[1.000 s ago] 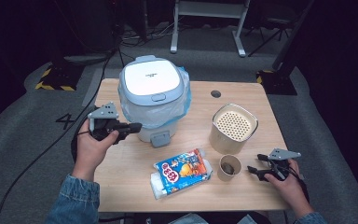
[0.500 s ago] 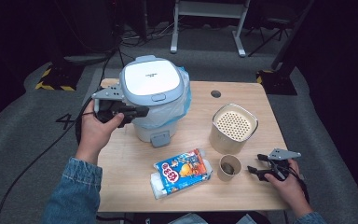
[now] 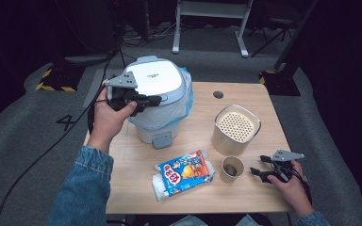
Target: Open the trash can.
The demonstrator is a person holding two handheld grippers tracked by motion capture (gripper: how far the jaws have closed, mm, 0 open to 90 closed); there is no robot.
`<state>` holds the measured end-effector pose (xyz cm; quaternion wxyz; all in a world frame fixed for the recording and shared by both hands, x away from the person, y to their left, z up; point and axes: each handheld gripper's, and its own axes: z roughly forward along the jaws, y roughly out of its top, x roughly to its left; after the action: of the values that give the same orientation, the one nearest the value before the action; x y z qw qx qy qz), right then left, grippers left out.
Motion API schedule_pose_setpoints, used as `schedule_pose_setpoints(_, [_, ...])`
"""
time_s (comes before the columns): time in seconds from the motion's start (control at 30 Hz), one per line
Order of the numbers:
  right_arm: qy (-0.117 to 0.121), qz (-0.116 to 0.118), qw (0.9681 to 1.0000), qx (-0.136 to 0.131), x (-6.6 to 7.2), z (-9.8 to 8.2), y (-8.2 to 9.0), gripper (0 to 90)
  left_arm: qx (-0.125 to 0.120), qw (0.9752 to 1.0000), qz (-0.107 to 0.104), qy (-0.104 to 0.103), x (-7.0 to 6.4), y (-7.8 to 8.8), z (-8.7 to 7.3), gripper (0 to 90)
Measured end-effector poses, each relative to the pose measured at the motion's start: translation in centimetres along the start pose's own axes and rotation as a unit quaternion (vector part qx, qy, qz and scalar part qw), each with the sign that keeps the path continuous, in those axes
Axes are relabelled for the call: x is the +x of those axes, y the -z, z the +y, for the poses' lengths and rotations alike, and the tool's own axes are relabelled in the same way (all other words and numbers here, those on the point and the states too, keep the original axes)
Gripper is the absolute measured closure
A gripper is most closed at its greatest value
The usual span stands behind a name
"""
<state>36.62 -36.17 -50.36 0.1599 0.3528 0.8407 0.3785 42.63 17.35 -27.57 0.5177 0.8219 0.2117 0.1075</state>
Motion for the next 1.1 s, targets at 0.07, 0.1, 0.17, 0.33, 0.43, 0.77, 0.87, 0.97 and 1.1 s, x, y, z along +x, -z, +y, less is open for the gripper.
schedule_pose_setpoints(0.07, [0.000,0.000,1.0000,0.000,0.0,0.0,0.0,26.1,0.000,1.0000,-0.003,0.005,0.5,-0.3,0.1,88.5])
schedule_pose_setpoints(0.1, [0.000,0.000,1.0000,0.000,0.0,0.0,0.0,26.1,0.002,1.0000,0.000,0.008,0.8,-0.4,0.1,88.5])
schedule_pose_setpoints(0.17, [0.000,0.000,1.0000,0.000,0.0,0.0,0.0,26.1,0.005,0.9999,0.002,0.014,1.2,-0.7,0.1,88.5])
schedule_pose_setpoints(0.33, [0.000,0.000,1.0000,0.000,0.0,0.0,0.0,26.1,0.016,0.9994,0.018,0.023,1.8,-1.2,0.1,88.1])
schedule_pose_setpoints(0.43, [0.000,0.000,1.0000,0.000,0.0,0.0,0.0,26.1,0.021,0.9993,0.022,0.021,1.7,-1.3,0.3,88.0])
schedule_pose_setpoints(0.77, [0.000,0.000,1.0000,0.000,0.0,0.0,0.0,26.1,0.045,0.9974,0.056,-0.004,1.1,-1.8,1.1,83.4])
schedule_pose_setpoints(0.87, [0.000,0.000,1.0000,0.000,0.0,0.0,0.0,26.1,0.043,0.9974,0.057,-0.005,1.1,-1.8,1.0,83.4])
schedule_pose_setpoints(0.97, [0.000,0.000,1.0000,0.000,0.0,0.0,0.0,26.1,0.047,0.9970,0.061,-0.010,0.9,-1.9,1.1,83.6])
schedule_pose_setpoints(1.1, [0.000,0.000,1.0000,0.000,0.0,0.0,0.0,26.1,0.051,0.9963,0.066,-0.021,0.8,-1.9,1.1,83.9])
